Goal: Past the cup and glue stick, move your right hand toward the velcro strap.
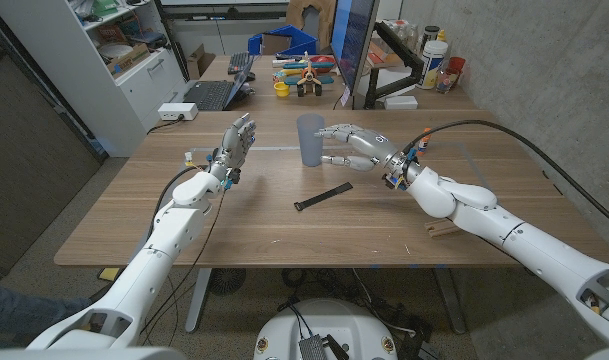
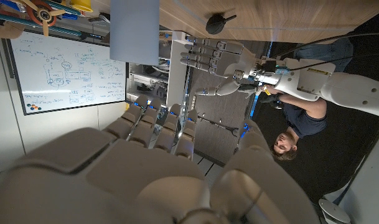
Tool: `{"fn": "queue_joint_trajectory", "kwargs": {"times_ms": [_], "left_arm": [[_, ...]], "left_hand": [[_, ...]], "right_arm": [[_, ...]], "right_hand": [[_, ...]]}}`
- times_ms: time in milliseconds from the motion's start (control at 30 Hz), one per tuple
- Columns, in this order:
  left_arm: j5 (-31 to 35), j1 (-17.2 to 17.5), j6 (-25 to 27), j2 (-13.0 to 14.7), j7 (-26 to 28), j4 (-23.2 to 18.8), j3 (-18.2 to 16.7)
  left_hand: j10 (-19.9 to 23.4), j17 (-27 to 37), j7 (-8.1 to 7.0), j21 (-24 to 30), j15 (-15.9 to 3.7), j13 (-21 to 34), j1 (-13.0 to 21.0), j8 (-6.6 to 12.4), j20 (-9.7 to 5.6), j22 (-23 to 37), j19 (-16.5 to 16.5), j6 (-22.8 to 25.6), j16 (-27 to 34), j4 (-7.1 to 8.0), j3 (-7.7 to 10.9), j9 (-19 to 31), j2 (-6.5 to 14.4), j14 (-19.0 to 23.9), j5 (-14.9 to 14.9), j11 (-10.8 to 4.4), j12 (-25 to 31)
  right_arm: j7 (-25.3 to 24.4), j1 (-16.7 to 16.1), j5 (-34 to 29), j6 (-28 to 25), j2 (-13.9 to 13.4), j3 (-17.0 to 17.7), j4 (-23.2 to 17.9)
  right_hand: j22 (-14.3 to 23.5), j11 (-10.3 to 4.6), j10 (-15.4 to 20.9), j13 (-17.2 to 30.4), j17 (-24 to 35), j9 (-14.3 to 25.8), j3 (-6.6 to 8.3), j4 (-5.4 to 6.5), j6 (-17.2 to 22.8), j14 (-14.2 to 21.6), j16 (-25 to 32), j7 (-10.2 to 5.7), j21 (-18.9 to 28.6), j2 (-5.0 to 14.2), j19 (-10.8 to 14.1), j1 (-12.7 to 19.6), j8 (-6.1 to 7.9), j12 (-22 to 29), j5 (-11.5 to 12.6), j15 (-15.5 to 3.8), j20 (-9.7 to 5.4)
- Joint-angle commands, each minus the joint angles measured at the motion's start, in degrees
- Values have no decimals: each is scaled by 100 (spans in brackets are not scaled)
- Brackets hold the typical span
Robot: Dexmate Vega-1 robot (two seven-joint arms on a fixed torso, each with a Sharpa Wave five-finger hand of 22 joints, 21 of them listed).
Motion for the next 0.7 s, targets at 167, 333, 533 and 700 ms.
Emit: {"fn": "queue_joint_trajectory", "kwargs": {"times_ms": [167, 333, 533, 700], "left_arm": [[-11, -44, -17, -5, -27, 76, -15], [-3, -76, -9, -3, -45, 114, -9], [10, -104, 0, 7, -71, 144, -1], [4, -133, 3, 1, -103, 174, 3]], "left_hand": [[-33, 20, -25, -7, -10, 10, 39, 28, 31, 28, -323, -9, 7, -1, -24, 28, 4, -98, 25, -24, 10], [-37, 20, -26, -7, -11, 10, 44, 27, 31, 28, -325, -9, 7, -1, -28, 28, 8, -98, 27, -42, 9], [-27, 20, -25, -7, -9, 10, 48, 27, 32, 29, -326, -8, 6, -1, -33, 28, 12, -99, 30, -37, 13], [-34, 20, -21, -7, -10, 10, 52, 27, 34, 29, -329, -5, 7, 0, -37, 28, 15, -98, 32, -38, 10]], "right_arm": [[190, 197, -111, 23, 58, -224, 173], [240, 234, -144, -11, 75, -286, 208], [293, 268, -192, -50, 83, -365, 236], [344, 293, -221, -84, 78, -418, 241]], "right_hand": [[7, 7, 38, 18, 30, 23, 22, 3, 5, -92, -52, 0, -49, 65, 44, 46, -4, 30, 36, -335, -318], [8, 21, 43, 18, 30, 23, 24, 3, 5, -97, -60, 1, -62, 68, 45, 50, -3, 29, 41, -332, -316], [8, 14, 45, 19, 30, 24, 26, 3, 11, -94, -65, -2, -76, 71, 49, 53, 0, 25, 47, -337, -312], [8, 9, 42, 19, 30, 24, 28, 3, 14, -98, -71, -1, -86, 74, 50, 58, 2, 22, 52, -329, -308]]}}
